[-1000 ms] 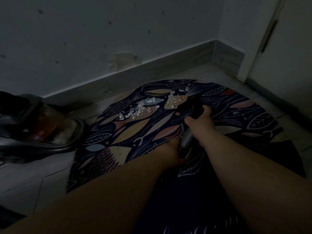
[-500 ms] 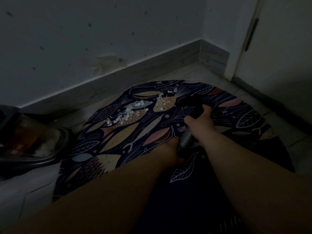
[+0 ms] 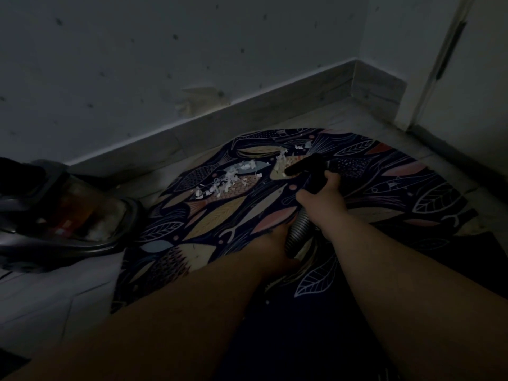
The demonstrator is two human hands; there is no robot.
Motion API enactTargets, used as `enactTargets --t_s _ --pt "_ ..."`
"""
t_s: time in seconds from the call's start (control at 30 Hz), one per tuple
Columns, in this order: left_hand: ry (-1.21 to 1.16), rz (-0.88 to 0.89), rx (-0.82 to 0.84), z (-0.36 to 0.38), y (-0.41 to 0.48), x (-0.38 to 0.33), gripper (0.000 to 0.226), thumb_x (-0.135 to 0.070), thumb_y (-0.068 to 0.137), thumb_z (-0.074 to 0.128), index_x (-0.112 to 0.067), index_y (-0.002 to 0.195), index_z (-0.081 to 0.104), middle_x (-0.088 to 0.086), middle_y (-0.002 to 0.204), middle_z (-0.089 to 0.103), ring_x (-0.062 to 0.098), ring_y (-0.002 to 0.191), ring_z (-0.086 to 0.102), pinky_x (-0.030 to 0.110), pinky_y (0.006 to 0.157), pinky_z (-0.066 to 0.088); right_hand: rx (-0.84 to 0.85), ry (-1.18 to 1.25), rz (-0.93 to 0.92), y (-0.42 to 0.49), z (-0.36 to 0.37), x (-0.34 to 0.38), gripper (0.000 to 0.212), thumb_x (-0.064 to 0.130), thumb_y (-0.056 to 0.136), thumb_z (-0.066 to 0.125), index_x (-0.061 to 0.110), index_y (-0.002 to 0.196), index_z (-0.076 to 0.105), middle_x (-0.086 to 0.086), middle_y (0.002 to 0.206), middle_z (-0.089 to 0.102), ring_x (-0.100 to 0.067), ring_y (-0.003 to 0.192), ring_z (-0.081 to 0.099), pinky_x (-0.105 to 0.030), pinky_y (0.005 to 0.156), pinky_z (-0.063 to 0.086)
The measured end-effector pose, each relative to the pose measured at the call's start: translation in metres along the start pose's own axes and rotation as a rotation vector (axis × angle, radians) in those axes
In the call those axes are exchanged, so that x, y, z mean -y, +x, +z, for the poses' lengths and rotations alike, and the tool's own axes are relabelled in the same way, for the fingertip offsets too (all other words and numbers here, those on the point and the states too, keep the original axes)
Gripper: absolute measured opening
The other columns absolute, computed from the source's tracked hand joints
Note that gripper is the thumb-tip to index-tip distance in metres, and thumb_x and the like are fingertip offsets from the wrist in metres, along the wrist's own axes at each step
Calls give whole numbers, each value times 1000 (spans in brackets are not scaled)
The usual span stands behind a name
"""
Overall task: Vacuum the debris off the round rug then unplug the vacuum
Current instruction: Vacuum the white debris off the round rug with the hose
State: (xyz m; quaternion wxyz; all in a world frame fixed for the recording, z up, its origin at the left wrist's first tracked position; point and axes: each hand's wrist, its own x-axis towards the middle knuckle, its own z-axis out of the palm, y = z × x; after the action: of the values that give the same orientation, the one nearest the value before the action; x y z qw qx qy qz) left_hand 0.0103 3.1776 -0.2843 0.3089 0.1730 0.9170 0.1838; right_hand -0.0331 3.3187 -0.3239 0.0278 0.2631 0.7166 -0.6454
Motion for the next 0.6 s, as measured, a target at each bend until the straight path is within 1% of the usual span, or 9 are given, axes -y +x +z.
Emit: enactTargets --t_s 0.07,0.13,0.2,0.27,0.33,0.37,0.43,0.5,0.6 --pt "-11 -27 12 3 -3 3 83 -27 88 63 -24 150 9 7 144 42 22 126 46 22 94 38 33 -9 1 -3 0 -1 79 27 91 64 30 151 12 -9 134 49 -24 97 52 -35 80 47" --pt "-9 -41 15 4 -4 4 84 -28 87 65 -24 150 9 6 143 43 22 125 47 21 93 37 55 -12 2 -5 -1 -1 80 28 91 65 30 151 12 -8 133 48 -24 99 53 -35 83 48" --pt "-3 -34 15 4 -5 2 84 -28 87 65 -23 150 10 6 143 43 22 126 47 21 92 37 66 -13 5 -6 -4 1 79 28 92 64 30 152 12 -6 127 48 -23 99 52 -35 86 48" --pt "6 -16 8 4 -5 -2 82 -29 88 63 -22 150 10 6 144 42 21 127 45 21 93 36 63 -15 3 -7 -7 2 78 26 92 64 28 152 13 -5 119 48 -21 93 52 -33 81 46" --pt "11 -6 5 4 -3 -6 82 -29 88 63 -21 150 9 7 144 41 22 128 43 22 97 36 49 -8 -2 -7 -9 2 76 25 93 63 28 151 13 -5 117 48 -17 85 52 -32 78 45" --pt "15 -8 7 4 -1 -7 84 -28 87 63 -21 150 8 6 145 40 22 129 42 24 100 35 37 -5 -5 -7 -10 2 75 25 93 62 27 151 13 -5 116 48 -17 85 52 -33 77 45" --pt "14 -12 18 6 3 -9 86 -28 87 64 -22 150 7 6 146 39 21 129 43 26 101 36 1 -3 -12 -6 -12 1 74 26 94 61 26 150 13 -6 114 47 -22 91 53 -34 79 46" --pt "9 -11 28 7 7 -11 85 -28 87 64 -22 150 8 5 145 40 21 127 44 26 100 37 -35 -5 -15 -4 -14 0 74 27 94 61 27 150 13 -7 116 48 -26 95 53 -36 81 47" --pt "-2 4 36 5 15 -14 83 -26 87 64 -21 150 10 6 145 41 21 127 45 24 99 38 -73 0 -19 1 -17 -3 78 30 91 64 28 150 13 -12 129 51 -28 101 54 -38 84 50"
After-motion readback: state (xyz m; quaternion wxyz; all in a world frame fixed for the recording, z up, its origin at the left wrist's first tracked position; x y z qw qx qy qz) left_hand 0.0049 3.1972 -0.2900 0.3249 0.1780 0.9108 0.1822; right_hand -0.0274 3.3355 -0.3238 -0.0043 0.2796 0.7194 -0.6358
